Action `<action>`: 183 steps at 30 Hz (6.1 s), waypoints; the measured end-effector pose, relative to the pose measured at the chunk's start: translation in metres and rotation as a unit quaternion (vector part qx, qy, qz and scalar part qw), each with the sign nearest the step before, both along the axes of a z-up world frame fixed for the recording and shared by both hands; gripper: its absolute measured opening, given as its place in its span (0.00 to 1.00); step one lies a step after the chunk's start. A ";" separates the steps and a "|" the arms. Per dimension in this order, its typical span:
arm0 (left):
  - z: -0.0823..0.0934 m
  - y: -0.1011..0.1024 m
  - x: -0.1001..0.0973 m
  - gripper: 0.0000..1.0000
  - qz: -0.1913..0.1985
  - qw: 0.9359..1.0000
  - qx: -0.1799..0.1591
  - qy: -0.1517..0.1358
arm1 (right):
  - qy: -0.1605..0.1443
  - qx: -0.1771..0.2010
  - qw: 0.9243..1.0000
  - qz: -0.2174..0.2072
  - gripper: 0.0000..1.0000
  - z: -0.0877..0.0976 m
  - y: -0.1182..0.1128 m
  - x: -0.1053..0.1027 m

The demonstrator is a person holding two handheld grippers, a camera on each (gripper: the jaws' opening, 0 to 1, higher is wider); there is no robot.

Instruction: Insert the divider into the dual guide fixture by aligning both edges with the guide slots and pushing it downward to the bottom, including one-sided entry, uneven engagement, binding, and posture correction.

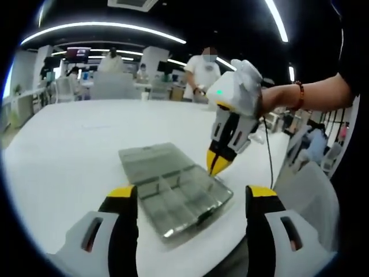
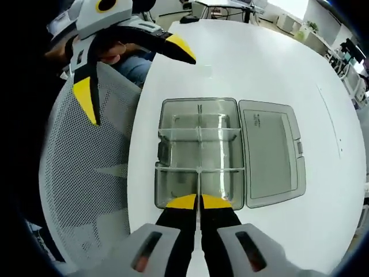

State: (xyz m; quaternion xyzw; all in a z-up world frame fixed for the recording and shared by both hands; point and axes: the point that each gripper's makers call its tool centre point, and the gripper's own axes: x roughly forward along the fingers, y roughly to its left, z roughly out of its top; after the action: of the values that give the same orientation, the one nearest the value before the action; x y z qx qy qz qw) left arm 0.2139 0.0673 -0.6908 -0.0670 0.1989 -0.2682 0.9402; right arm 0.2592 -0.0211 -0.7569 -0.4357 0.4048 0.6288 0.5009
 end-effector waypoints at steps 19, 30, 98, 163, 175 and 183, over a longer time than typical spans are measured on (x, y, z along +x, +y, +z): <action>0.002 0.003 0.000 0.75 0.004 1.000 0.000 -0.003 | -0.023 -0.020 0.999 0.029 0.00 -0.020 -0.002 -0.001; 0.001 0.002 0.000 0.75 0.001 1.000 0.002 -0.002 | -0.030 -0.028 0.999 0.025 0.00 -0.029 -0.002 -0.001; 0.020 -0.082 -0.016 0.75 -0.091 0.995 0.040 0.006 | -0.058 0.165 0.943 -0.284 0.29 -0.017 -0.085 0.007; 0.012 -0.066 -0.011 0.75 -0.080 0.996 0.043 0.022 | -0.080 0.138 0.884 -0.439 0.28 -0.061 -0.086 0.021; 0.016 -0.073 -0.010 0.74 -0.085 0.995 0.039 0.016 | -0.090 0.153 0.877 -0.446 0.27 -0.051 -0.095 0.023; 0.018 -0.074 -0.006 0.72 -0.082 0.996 0.027 0.017 | -0.092 0.174 0.864 -0.463 0.27 -0.037 -0.096 0.023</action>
State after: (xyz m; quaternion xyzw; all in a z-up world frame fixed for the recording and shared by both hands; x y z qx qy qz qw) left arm 0.2077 -0.0070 -0.6729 -0.0292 0.2270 -0.3377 0.9130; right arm 0.2827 -0.1166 -0.7942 -0.1601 0.3961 0.3421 0.8369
